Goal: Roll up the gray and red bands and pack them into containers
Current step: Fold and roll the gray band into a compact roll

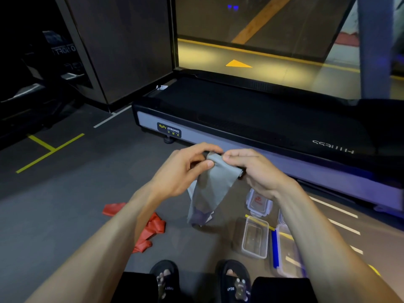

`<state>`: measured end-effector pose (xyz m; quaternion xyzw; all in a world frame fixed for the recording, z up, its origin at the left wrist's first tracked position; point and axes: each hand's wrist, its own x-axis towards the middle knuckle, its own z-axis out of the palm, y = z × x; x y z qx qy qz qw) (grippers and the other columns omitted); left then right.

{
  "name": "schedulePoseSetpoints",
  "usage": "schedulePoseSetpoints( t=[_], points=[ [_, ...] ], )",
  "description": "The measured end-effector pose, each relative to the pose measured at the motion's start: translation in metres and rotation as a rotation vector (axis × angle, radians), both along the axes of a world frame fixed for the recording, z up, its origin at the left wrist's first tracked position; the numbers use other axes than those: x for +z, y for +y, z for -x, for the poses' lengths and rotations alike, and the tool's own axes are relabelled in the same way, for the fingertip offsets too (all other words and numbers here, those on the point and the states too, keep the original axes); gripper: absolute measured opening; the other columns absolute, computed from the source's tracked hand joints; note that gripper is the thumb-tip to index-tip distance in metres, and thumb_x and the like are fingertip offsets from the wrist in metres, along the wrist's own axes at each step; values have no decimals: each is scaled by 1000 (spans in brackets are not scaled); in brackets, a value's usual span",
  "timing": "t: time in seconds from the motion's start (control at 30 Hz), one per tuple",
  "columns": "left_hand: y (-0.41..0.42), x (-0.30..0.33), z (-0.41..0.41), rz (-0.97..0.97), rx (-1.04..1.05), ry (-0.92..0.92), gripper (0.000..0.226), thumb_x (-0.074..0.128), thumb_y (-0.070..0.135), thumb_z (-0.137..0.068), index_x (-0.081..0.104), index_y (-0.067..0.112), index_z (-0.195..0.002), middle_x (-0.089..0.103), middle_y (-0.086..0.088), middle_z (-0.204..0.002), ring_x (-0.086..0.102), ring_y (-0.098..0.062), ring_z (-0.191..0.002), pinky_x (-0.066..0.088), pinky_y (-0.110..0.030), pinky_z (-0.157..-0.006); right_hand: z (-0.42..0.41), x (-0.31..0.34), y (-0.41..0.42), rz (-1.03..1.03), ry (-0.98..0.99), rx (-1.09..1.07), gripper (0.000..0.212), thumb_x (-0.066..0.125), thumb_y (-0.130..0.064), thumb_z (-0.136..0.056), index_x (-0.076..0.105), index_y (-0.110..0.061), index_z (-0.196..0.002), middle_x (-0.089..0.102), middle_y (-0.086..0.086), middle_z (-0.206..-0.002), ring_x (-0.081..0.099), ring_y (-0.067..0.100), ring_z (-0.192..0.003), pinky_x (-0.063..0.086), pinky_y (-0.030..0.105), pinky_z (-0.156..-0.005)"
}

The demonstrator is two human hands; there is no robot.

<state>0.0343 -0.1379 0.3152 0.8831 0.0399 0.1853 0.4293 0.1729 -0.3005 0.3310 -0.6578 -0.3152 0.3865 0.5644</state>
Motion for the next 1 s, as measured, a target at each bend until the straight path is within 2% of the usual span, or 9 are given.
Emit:
schedulePoseSetpoints(
  t=[0.1,0.23,0.33,0.53,0.6,0.67,0.8,0.93,1.0],
  points=[
    [-1,2,0,9,27,17,18,64,23,-102,67,30,-118,76,9,-99,72,-17,-93,54,-43,-84,-3,-3,-1,36,-51,24,26,55,-20,-105,71,0,-105,61,17,-94,54,27,-89,39,40,-82],
    [2,1,1,-86,79,45,9,64,27,-101,70,29,-107,72,17,-80,66,-5,-73,51,-31,-70,-2,-4,0,92,-367,-18,16,61,-28,-103,70,-15,-101,67,8,-84,55,22,-78,42,38,-77],
    [1,0,-1,-111,110,48,7,65,24,-99,71,28,-99,64,22,-63,55,1,-56,40,-19,-59,1,-4,0,42,-525,-24,11,70,-31,-96,71,-20,-97,72,8,-92,63,21,-80,51,36,-77],
    [-4,0,-4,-20,149,-17,9,69,25,-97,73,31,-102,68,13,-65,54,2,-56,42,-19,-61,3,-2,1,48,-782,-74,7,70,-28,-95,68,-25,-89,69,-6,-81,61,9,-79,45,22,-71],
    [-5,-1,-6,29,161,-32,18,69,26,-97,72,25,-114,68,11,-66,54,1,-58,42,-17,-64,4,-2,1,50,-798,-112,10,67,-27,-97,66,-25,-87,68,-5,-79,60,8,-77,42,20,-67],
    [-4,-2,-7,78,150,-26,27,71,26,-97,69,21,-123,69,12,-70,60,-1,-64,46,-20,-69,4,-3,1,27,-757,-138,11,66,-26,-98,65,-25,-87,67,-3,-78,59,12,-75,45,27,-70],
    [0,-6,-8,114,125,-16,30,71,24,-96,67,19,-126,75,13,-80,68,-3,-79,54,-31,-82,6,-5,5,-20,-618,-150,13,64,-23,-99,66,-24,-86,67,2,-82,62,22,-80,48,37,-74],
    [0,-5,-9,89,113,-20,30,71,24,-97,67,23,-127,73,11,-78,66,-5,-76,52,-31,-81,4,-6,7,-57,-542,-135,14,64,-19,-100,68,-24,-88,66,-2,-90,57,8,-80,45,32,-79],
    [-1,-3,-8,67,104,-15,33,70,25,-97,65,27,-129,72,8,-78,67,-17,-74,53,-34,-77,2,-7,6,-35,-499,-110,14,62,-19,-102,69,-20,-90,63,-3,-84,52,7,-76,41,31,-75]
  ],
)
